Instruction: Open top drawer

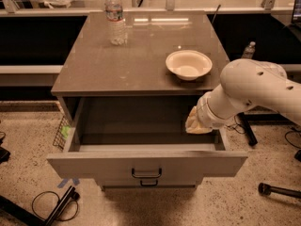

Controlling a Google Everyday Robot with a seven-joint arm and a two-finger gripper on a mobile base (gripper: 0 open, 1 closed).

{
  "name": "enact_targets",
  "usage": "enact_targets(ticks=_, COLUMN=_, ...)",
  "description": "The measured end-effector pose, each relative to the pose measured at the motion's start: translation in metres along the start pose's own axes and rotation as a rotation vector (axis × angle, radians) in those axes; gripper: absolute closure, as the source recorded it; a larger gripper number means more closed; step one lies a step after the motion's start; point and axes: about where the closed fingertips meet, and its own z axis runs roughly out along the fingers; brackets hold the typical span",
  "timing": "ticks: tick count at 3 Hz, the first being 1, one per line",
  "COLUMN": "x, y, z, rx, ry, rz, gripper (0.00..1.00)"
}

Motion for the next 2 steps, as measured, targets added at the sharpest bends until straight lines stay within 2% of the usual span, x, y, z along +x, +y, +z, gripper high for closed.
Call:
enact_targets(ticks=1, x=0.013, y=-0.004, z=0.036, rx=-0.044, ry=-0.028, rz=0.025, gripper=1.00)
enact_targets(ticks=2, x=0.019, y=-0.001, z=0.054, rx=-0.075, ry=-0.042, rz=0.034, gripper=1.00)
